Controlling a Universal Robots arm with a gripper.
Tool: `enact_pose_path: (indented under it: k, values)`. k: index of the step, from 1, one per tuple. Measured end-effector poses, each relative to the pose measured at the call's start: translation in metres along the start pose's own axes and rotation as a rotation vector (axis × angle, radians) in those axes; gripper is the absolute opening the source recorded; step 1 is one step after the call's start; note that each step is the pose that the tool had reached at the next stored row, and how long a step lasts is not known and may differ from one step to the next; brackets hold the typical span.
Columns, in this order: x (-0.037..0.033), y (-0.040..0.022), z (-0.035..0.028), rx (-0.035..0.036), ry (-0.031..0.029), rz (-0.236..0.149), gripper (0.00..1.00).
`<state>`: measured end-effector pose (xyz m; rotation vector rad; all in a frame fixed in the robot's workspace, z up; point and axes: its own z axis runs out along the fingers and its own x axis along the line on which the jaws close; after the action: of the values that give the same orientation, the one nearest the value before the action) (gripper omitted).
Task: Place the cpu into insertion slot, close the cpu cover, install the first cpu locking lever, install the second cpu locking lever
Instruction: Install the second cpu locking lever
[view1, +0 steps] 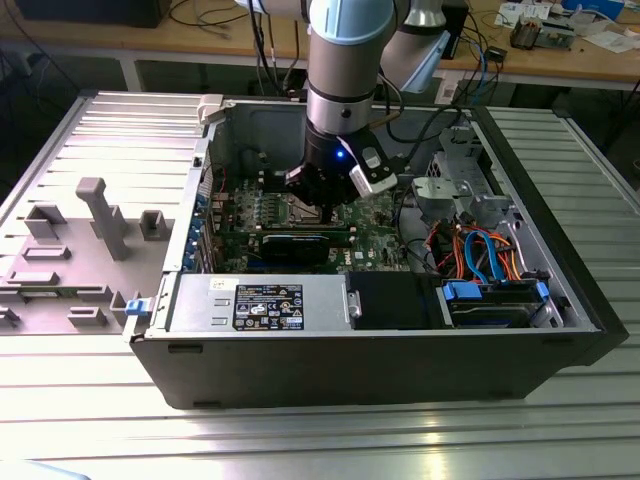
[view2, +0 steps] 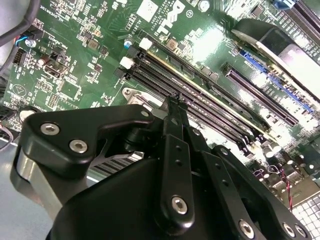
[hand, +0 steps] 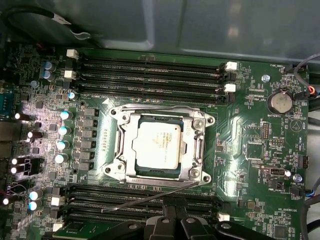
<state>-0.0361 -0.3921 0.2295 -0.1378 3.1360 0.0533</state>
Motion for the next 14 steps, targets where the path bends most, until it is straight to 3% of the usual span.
enact_pose_path:
  k: [14]
  values:
    - [-0.0035,-0.0043,0.0042,0.0001,0.0004,0.0,0.11]
